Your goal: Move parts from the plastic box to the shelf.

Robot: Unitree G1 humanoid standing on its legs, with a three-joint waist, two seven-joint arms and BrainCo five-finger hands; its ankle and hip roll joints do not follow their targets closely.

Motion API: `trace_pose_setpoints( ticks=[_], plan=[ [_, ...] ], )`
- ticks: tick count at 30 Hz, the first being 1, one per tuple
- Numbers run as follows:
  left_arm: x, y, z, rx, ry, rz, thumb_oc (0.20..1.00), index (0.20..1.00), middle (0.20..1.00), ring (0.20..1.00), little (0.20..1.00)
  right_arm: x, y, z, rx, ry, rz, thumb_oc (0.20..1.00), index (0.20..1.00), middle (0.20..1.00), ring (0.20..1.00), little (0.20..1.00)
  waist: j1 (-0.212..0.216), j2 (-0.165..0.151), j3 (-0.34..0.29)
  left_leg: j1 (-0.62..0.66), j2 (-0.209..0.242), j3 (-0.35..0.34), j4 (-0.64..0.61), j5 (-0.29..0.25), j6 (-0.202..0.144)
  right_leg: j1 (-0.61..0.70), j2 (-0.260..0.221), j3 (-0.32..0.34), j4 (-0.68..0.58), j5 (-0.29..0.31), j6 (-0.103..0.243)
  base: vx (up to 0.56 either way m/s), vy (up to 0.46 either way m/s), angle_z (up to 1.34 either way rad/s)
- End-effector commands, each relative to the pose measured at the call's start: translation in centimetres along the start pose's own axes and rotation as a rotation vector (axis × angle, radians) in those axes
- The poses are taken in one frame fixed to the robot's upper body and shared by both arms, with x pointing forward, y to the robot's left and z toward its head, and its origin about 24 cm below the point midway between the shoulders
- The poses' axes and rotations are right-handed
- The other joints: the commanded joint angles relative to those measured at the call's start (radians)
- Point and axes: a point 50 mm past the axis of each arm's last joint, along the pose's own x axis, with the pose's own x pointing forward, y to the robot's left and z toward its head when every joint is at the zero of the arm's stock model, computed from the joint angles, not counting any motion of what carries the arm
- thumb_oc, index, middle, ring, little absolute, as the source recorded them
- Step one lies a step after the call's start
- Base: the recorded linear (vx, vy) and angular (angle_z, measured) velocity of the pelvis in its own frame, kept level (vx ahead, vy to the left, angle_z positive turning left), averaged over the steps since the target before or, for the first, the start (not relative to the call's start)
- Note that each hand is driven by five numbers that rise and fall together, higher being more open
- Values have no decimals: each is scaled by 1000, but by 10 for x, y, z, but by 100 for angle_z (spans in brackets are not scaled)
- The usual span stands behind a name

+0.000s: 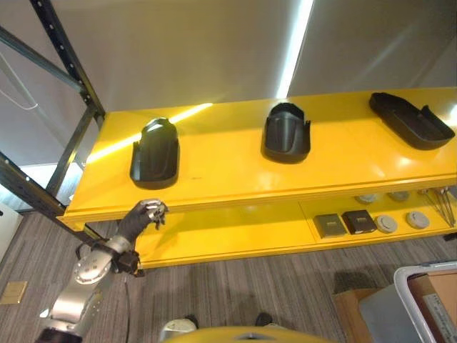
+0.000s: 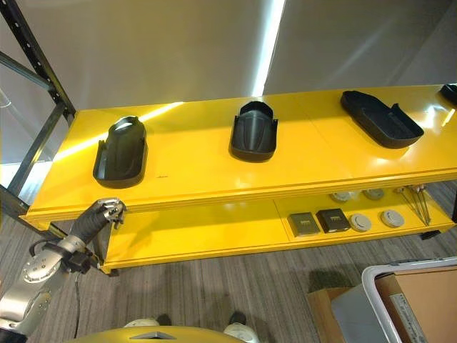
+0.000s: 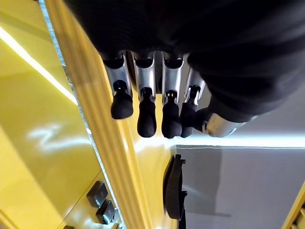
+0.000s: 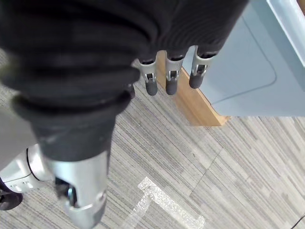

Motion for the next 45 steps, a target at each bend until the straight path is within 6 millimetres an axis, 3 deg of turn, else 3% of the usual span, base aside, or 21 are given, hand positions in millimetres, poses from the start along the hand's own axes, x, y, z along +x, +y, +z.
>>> trace_pose_setpoints(
  ticks=[1, 7, 22, 38, 45],
  plan=[
    [16, 5, 42, 48, -223, 61, 200, 200, 200, 200, 200, 2, -7, -13, -36, 88, -22, 1000, 1000, 1000, 1000, 1000, 1, -13, 41, -6, -23, 2, 25, -77, 11, 66, -20, 32, 19, -126, 71, 33, 9, -1],
    [23, 16, 40, 47, -201, 179, 200, 200, 200, 200, 200, 2, -4, -13, -51, 93, -23, 1000, 1000, 1000, 1000, 1000, -15, -14, 35, -5, -21, 6, 29, -80, 10, 61, -21, 38, 26, -131, 73, 0, 0, 0],
    [39, 29, 6, 9, -93, 388, 200, 200, 200, 200, 200, 1, -7, -11, -77, 96, -40, 1000, 1000, 1000, 1000, 1000, -56, -20, 38, -5, -15, 24, 47, -84, 10, 48, -18, 65, 42, -139, 69, 5, 2, -4],
    [61, 61, 24, 68, -112, 536, 200, 200, 200, 200, 200, 2, -4, -20, -126, 123, -44, 1000, 1000, 1000, 1000, 1000, -116, -24, 20, 15, -4, 64, 57, -88, 8, 53, -15, 82, 37, -138, 72, 20, 2, -4],
    [66, 70, 13, 55, -37, 599, 200, 200, 200, 200, 200, 1, -5, -20, -136, 124, -45, 1000, 1000, 1000, 1000, 1000, -131, -27, 21, 8, -3, 69, 72, -94, 11, 43, -14, 94, 45, -140, 73, 14, -4, -6]
  ],
)
